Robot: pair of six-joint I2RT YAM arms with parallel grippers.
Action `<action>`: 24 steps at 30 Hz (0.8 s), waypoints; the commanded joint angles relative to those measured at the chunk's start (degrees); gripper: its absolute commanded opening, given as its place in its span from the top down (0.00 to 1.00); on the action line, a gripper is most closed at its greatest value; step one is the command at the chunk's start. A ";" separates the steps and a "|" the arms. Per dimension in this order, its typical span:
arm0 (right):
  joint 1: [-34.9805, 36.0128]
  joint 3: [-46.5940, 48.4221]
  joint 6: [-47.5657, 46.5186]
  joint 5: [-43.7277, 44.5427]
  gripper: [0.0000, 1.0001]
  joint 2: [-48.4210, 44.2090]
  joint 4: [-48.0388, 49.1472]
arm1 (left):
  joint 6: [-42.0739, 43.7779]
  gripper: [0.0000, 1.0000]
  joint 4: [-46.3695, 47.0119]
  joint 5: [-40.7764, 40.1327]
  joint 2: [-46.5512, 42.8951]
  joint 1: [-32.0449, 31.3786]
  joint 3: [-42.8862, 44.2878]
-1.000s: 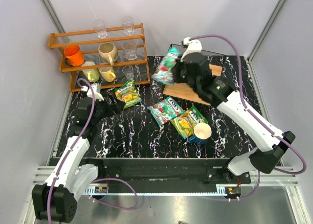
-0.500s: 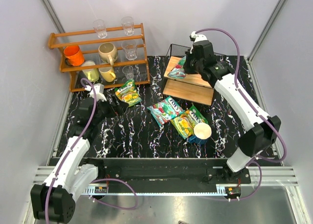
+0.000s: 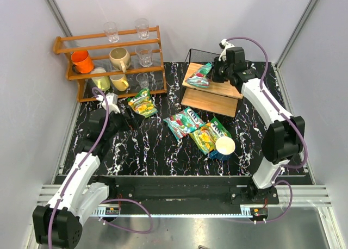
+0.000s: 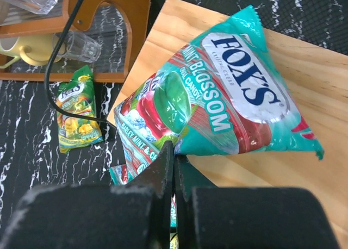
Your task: Place and organize the candy bags onto the shelf
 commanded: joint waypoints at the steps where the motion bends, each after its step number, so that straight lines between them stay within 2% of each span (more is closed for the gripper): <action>1: -0.05 0.43 0.40 -6.96 1.00 1.04 5.44 | 0.76 0.01 1.67 0.16 -1.02 -0.43 1.02; 16: -3.39 4.03 -4.96 -18.21 0.98 7.46 4.13 | 0.94 0.01 1.32 -0.01 -0.31 -0.96 1.10; 17: -4.00 4.56 -5.39 -19.08 0.91 7.81 2.91 | 0.76 0.01 1.14 -1.23 -0.05 -0.96 1.37; 18: -4.27 5.17 -5.40 -20.05 0.73 8.16 2.20 | 0.50 0.01 0.10 -1.94 0.74 -0.96 1.72; 20: -4.53 5.80 -5.23 -19.18 0.56 7.55 1.58 | 0.24 0.01 -0.79 -3.26 1.71 -0.96 2.59; 21: -4.71 5.62 -5.14 -18.31 0.40 6.07 1.58 | 0.06 0.01 -1.14 -3.44 2.41 -0.96 2.86; 24: -4.71 4.48 -4.70 -14.70 0.27 1.51 1.75 | -0.12 0.01 -1.32 -4.49 2.77 -0.96 3.30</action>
